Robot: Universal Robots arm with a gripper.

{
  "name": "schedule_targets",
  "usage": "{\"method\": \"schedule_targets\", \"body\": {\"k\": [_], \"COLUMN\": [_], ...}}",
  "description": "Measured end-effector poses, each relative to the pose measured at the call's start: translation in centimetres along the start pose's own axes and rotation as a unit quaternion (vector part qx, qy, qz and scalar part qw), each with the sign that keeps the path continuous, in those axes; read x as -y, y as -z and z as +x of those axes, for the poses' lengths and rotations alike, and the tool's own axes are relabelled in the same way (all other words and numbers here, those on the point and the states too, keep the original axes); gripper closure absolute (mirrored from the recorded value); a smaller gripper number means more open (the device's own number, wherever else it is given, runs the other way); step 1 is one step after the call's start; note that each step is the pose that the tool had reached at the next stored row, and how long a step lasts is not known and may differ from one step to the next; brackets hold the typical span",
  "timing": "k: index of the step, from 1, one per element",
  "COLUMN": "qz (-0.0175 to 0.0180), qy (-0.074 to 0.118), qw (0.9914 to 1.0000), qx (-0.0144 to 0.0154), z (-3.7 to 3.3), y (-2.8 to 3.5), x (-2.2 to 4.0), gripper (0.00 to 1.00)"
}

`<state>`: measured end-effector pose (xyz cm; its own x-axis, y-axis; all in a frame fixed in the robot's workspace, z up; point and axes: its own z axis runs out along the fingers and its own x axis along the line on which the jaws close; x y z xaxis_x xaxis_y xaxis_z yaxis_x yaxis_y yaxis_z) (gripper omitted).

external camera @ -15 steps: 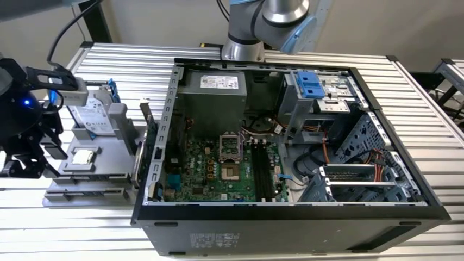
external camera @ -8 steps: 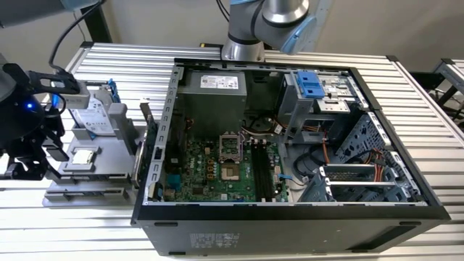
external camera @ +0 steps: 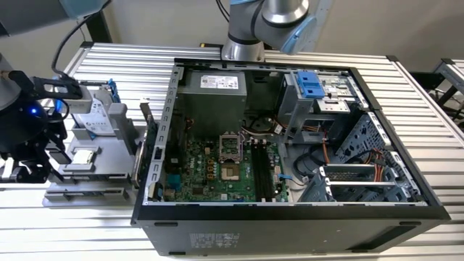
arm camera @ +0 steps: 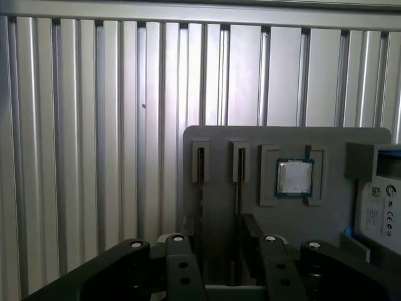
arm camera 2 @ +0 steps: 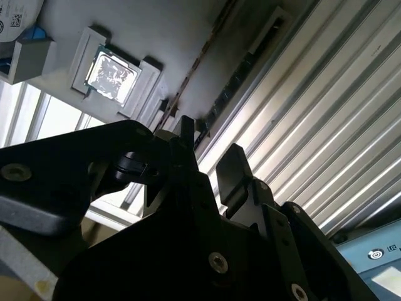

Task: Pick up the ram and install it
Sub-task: 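Pick up the ram and move it above insertion slot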

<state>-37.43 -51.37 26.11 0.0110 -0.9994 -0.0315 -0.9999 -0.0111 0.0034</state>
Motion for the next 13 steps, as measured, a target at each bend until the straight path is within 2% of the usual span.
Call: {"method": "schedule_targets", "body": {"k": [13], "qz": [0.0001], "qy": [0.000], "qw": [1.00000], "qx": [0.0000], "z": [0.04], "y": [-1.27], "x": [0.03], "gripper": [0.00]}}
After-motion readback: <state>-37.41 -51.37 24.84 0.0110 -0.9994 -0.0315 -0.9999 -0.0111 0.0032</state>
